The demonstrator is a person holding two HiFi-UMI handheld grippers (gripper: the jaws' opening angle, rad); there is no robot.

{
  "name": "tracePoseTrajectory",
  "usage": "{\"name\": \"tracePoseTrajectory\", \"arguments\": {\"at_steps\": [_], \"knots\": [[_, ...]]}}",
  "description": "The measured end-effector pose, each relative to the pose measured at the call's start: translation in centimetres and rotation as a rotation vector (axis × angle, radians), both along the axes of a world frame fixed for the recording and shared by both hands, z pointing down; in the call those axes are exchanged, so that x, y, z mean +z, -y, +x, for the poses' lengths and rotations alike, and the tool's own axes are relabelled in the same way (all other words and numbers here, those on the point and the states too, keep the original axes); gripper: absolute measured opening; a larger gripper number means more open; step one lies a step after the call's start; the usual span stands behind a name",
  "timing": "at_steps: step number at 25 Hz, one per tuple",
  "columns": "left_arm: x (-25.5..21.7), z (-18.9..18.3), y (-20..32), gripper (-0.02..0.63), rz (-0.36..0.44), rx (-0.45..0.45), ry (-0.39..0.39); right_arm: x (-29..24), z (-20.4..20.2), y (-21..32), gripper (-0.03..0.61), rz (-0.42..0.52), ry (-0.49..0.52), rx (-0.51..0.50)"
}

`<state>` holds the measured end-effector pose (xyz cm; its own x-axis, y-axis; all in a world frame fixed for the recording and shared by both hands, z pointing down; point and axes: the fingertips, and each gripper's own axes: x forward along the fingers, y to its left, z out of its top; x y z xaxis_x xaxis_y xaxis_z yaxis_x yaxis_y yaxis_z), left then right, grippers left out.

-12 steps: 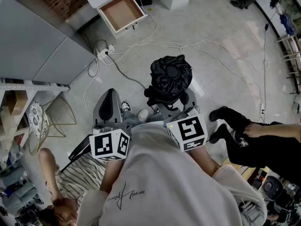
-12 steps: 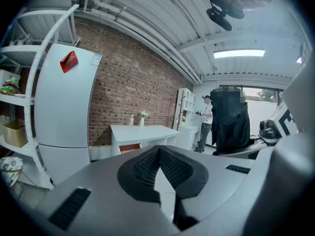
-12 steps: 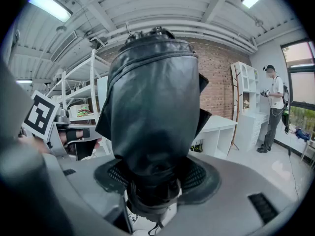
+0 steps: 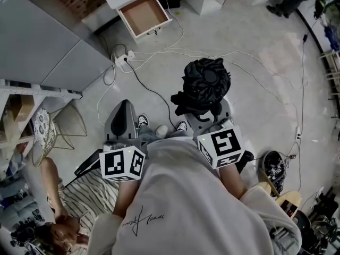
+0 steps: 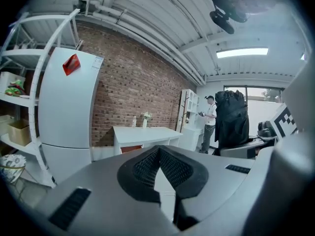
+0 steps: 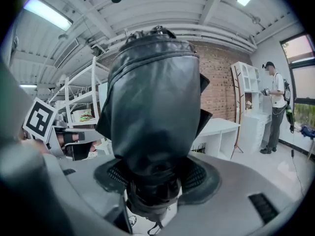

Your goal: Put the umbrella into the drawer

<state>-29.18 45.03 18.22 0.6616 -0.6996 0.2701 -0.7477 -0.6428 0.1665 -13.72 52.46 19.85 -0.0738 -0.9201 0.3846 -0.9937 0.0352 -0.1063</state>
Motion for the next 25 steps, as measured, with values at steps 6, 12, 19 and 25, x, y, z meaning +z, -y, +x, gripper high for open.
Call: {"name": "tracePoseTrajectory", "arguments": {"at_steps": [6,12,19,25], "knots": [[0.0,0.6,-1.5,0.018,-0.006,-0.018,-0.003,0.7,1.4,-1.3,0.267,-0.01,0.021,-0.007],[0.0,2.0,-1.3,0.018,-0.013,-0.013,0.004,1.7,2.9,-0.9,0.268,-0.039,0.054,-0.007],[0.2,3.3,1.7,0.018,-0.014,0.004,-0.027,1.8,3.9,1.8,0.268,-0.04,0.037,-0.001],[0.2,6.9,5.4,0.018,-0.023,0.016,-0.052,1.5,6.1,5.1,0.268,-0.048,0.02,-0.031]]}}
